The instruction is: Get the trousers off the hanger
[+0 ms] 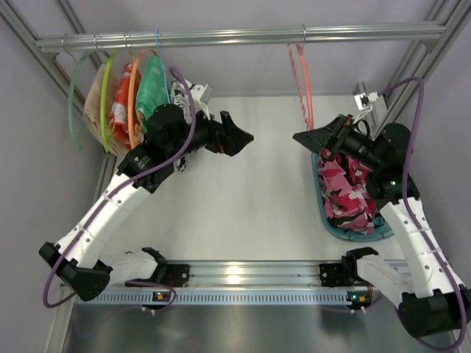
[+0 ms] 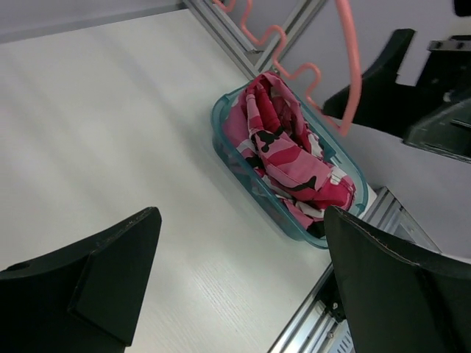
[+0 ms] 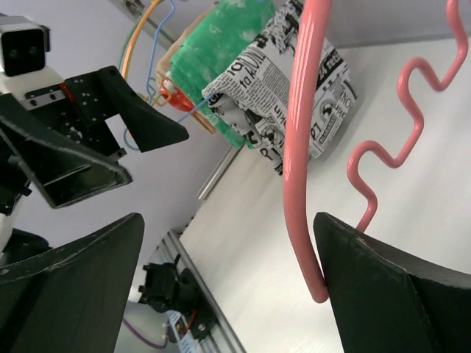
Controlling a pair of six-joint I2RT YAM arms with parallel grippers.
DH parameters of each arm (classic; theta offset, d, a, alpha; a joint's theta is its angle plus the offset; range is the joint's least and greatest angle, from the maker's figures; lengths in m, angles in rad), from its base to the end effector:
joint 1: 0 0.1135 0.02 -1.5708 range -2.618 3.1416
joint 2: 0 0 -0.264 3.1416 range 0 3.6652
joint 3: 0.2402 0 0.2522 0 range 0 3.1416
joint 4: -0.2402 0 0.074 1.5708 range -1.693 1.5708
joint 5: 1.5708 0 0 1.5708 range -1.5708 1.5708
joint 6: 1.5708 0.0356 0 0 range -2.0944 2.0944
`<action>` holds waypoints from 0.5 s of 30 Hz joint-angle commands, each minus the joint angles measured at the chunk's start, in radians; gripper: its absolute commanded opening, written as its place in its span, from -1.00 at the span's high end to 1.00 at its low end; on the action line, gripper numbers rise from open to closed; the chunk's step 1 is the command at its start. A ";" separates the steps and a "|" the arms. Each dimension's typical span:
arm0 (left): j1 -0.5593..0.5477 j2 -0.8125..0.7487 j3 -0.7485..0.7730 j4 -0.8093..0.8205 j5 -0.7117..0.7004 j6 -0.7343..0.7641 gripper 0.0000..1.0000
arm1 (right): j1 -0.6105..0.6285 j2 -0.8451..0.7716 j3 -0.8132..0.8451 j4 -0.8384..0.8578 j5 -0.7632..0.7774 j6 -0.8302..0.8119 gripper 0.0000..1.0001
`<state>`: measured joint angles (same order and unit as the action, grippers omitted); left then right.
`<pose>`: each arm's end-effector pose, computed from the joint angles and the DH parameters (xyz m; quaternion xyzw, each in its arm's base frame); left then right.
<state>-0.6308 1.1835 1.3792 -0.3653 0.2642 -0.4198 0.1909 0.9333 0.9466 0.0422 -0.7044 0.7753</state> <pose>0.2010 -0.1583 0.4461 0.1642 0.7446 -0.4076 0.5024 0.1998 0.0621 0.3945 -0.0542 0.6899 0.5267 0.4937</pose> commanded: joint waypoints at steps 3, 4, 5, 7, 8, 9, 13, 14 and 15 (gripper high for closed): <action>0.068 0.025 0.007 0.037 -0.023 -0.042 -0.96 | -0.080 -0.093 0.104 -0.169 0.039 -0.182 -0.99; 0.081 0.030 0.024 0.026 -0.005 -0.042 -0.96 | -0.097 -0.112 0.109 -0.180 0.048 -0.197 -0.99; 0.107 0.040 0.037 0.010 0.024 -0.034 -0.97 | -0.111 -0.120 0.110 -0.189 0.074 -0.215 -0.99; 0.120 0.067 0.070 -0.036 0.036 -0.013 -0.97 | -0.152 -0.134 0.110 -0.191 0.080 -0.225 -0.99; 0.121 0.080 0.081 -0.049 0.043 -0.002 -0.97 | -0.163 -0.136 0.112 -0.189 0.076 -0.225 -0.99; 0.121 0.085 0.093 -0.055 0.041 0.021 -0.97 | -0.180 -0.137 0.119 -0.192 0.075 -0.226 -0.99; 0.122 0.100 0.141 -0.107 0.040 0.081 -0.96 | -0.249 -0.137 0.159 -0.247 0.069 -0.298 -0.99; 0.123 0.103 0.152 -0.141 0.024 0.090 -0.97 | -0.257 -0.139 0.168 -0.275 0.071 -0.367 -0.99; 0.123 0.114 0.176 -0.161 -0.003 0.111 -0.97 | -0.271 -0.139 0.185 -0.303 0.071 -0.398 -0.99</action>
<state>-0.5095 1.2957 1.4643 -0.4767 0.2790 -0.3824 -0.0425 0.8032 1.0588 -0.1921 -0.6395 0.5137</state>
